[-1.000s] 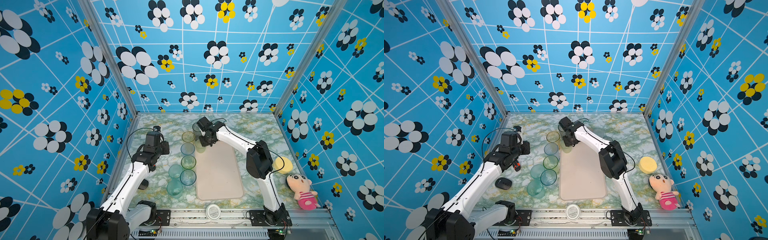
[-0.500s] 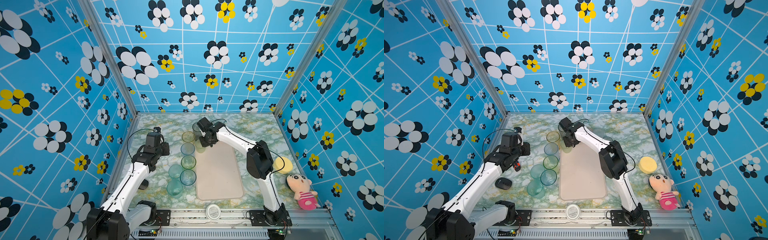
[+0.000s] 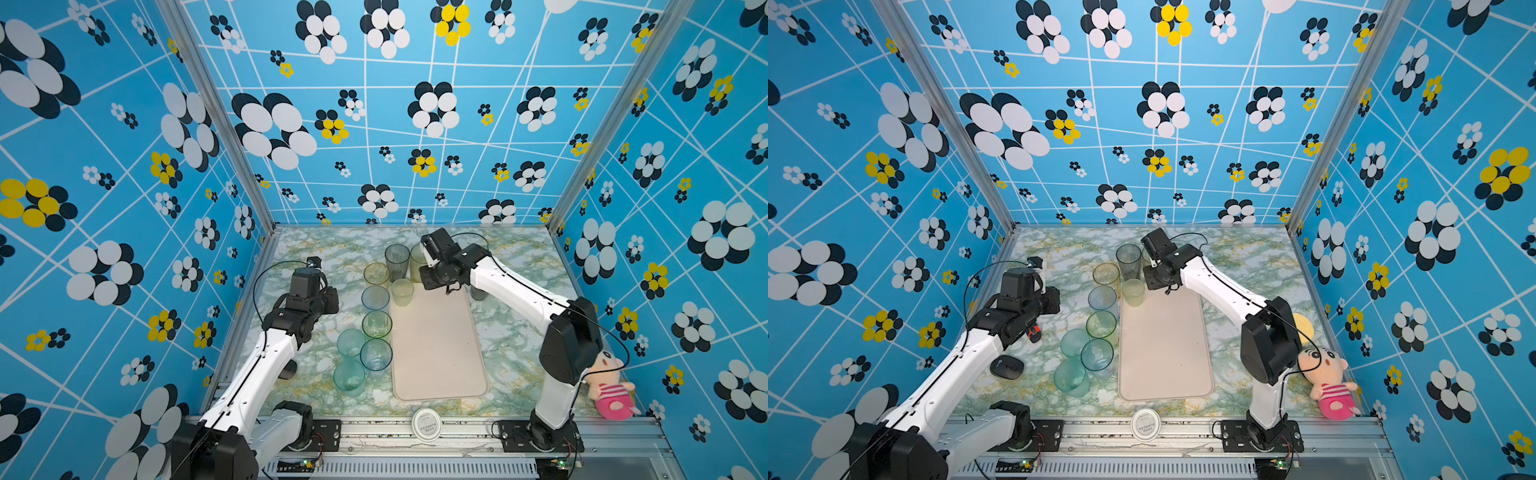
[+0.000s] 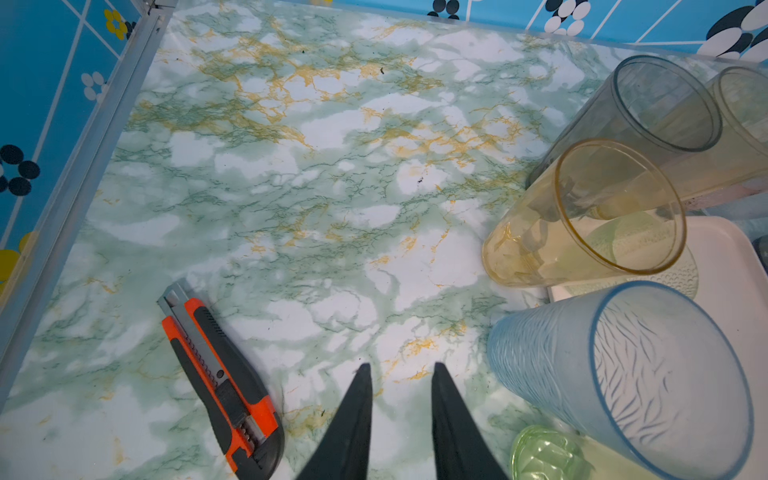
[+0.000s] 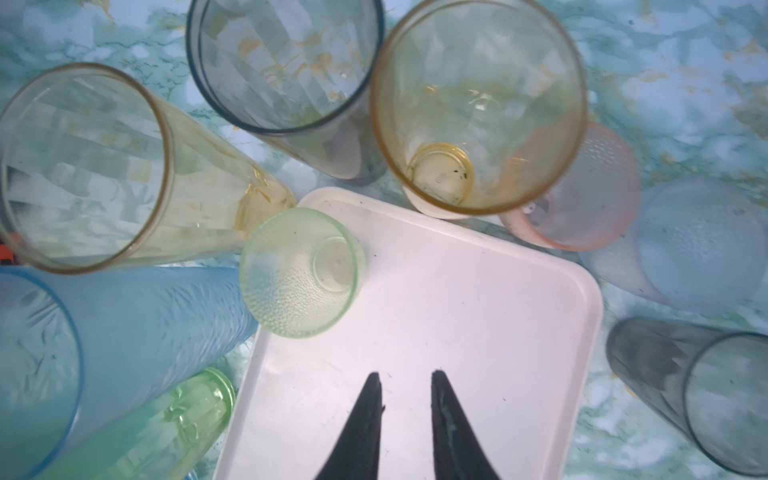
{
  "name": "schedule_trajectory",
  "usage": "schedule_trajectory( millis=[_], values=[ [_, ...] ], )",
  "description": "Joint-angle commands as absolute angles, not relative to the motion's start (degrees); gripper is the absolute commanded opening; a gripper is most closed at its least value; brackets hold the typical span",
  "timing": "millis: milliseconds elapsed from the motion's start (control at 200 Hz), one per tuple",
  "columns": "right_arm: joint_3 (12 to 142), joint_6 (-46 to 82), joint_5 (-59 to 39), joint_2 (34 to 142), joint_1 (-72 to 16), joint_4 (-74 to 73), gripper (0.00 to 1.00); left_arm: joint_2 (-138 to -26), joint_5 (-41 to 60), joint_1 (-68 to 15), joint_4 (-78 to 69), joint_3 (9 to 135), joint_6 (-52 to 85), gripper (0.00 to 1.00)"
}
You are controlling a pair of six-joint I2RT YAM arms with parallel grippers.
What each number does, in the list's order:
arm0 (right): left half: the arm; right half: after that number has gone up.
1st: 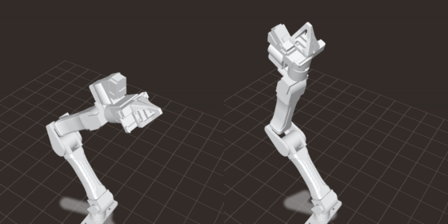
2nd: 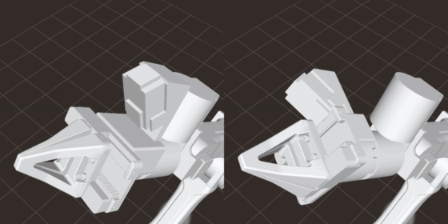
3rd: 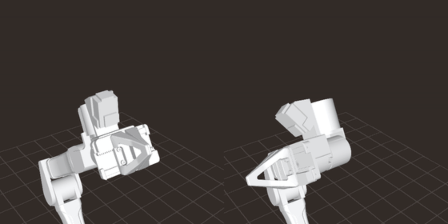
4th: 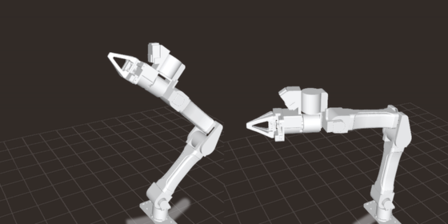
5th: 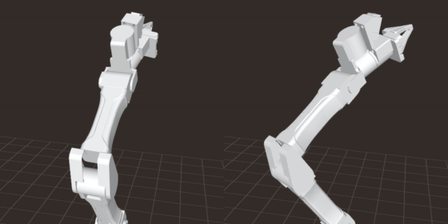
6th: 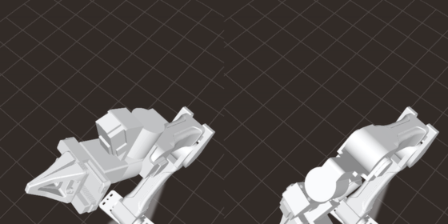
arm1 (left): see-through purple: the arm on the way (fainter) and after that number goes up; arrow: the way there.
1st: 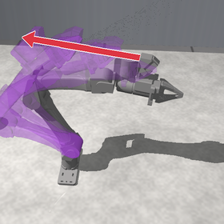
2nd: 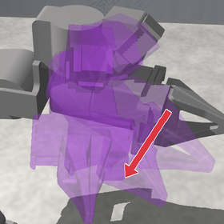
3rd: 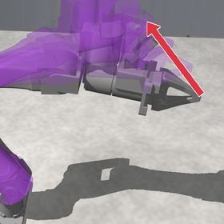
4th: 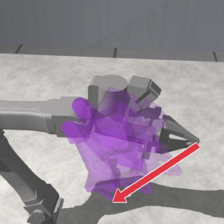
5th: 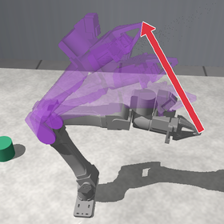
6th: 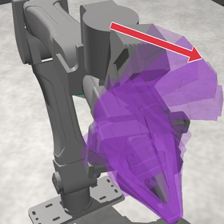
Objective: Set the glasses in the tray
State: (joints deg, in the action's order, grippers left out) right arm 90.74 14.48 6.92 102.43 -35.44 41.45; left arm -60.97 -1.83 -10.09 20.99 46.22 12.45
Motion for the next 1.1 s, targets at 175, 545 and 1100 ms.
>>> schedule_trajectory(
  millis=[175, 545, 1100],
  values=[
    [78.15, 15.73, 10.73, 91.00, -24.38, 42.42, 0.25, -60.25, -0.31, -9.89, 22.50, 47.63, 11.95, 0.27],
    [74.73, 14.60, 6.98, 92.92, -12.28, 40.89, 0.24, -62.95, -1.66, -11.85, 23.12, 49.92, 12.13, 0.27],
    [80.57, 12.92, 5.89, 102.67, -9.00, 40.70, 0.23, -63.70, -3.17, -12.48, 23.82, 50.51, 12.12, 0.27]
  ],
)
